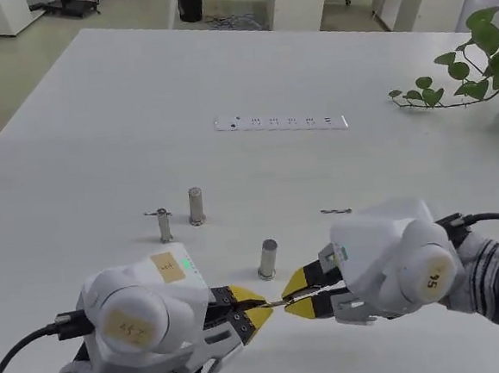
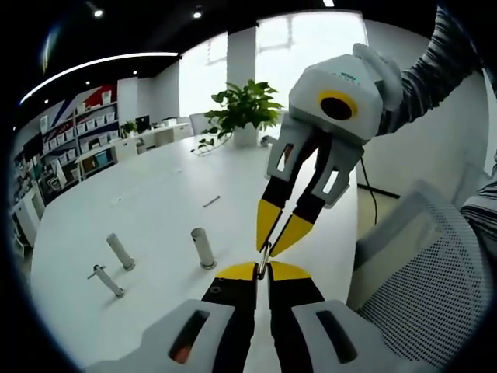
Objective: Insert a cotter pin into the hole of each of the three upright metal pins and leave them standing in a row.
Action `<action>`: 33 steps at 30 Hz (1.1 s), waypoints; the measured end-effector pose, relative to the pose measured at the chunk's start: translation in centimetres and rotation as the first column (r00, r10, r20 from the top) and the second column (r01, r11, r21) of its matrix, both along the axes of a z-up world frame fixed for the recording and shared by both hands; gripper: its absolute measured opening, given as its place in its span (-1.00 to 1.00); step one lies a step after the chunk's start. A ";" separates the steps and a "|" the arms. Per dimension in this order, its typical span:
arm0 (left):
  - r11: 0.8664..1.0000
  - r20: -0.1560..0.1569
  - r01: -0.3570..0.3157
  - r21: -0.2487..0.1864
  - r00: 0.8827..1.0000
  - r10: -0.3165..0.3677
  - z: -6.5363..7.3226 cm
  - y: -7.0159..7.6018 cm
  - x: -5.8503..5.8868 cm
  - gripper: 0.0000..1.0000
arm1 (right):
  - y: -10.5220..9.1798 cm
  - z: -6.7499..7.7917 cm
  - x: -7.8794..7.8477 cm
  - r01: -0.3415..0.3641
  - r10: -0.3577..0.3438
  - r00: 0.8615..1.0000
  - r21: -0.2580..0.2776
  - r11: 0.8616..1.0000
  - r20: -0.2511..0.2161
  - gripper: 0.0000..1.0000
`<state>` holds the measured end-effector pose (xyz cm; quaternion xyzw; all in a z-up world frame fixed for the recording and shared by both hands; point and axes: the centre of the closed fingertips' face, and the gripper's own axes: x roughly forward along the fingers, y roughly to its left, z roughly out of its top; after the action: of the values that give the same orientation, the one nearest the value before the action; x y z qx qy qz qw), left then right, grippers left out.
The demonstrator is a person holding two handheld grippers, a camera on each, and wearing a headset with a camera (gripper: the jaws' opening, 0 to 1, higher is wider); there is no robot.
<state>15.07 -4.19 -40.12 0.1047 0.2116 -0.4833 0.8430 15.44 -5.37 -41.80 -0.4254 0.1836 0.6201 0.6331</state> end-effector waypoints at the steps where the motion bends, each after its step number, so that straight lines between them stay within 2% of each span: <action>1: 1.000 -0.002 -0.005 -0.003 1.000 0.005 0.0 0.0 0.0 -0.97 | 0.0 0.0 0.1 0.002 -0.002 1.000 -0.001 1.000 0.002 -1.00; 3: 1.000 0.001 -0.014 -0.005 1.000 0.014 0.0 0.0 0.2 -0.92 | -0.1 0.0 0.3 0.007 -0.007 1.000 -0.001 1.000 0.013 -1.00; 8: 0.999 0.044 -0.045 -0.011 0.998 0.045 0.1 0.1 1.0 -0.76 | -0.4 -0.2 1.0 0.028 -0.028 0.999 -0.003 1.000 0.027 -1.00; 12: 0.998 0.057 -0.060 -0.010 0.997 0.060 -0.1 0.1 1.6 -0.64 | -1.0 -0.5 1.8 0.055 -0.054 0.998 -0.012 0.998 0.036 -1.00; 15: 0.997 0.075 -0.082 0.001 0.994 0.082 -0.3 0.2 2.2 -0.58 | -1.9 -1.0 3.1 0.107 -0.105 0.993 -0.036 0.994 0.053 -1.00; 18: 0.994 0.078 -0.112 0.002 0.991 0.111 -0.6 0.3 2.9 -0.52 | -2.6 -1.2 4.1 0.152 -0.150 0.987 -0.039 0.988 0.052 -1.00; 21: 0.990 0.103 -0.139 0.031 0.985 0.135 -1.0 0.4 3.6 -0.51 | -3.4 -1.4 5.2 0.185 -0.182 0.981 -0.049 0.982 0.061 -1.00; 28: 0.981 0.102 -0.193 0.033 0.977 0.189 -1.9 0.3 5.3 -0.49 | -4.5 -1.9 7.1 0.237 -0.232 0.970 -0.063 0.970 0.073 -1.00; 33: 0.971 0.097 -0.238 0.038 0.968 0.233 -2.5 0.5 6.4 -0.49 | -4.7 -2.3 8.0 0.254 -0.249 0.965 -0.073 0.964 0.081 -1.00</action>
<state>21.49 -3.66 -42.62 0.1218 0.1954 -0.3689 0.9005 23.42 -10.12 -44.08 -0.4464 0.2392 0.5110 0.6946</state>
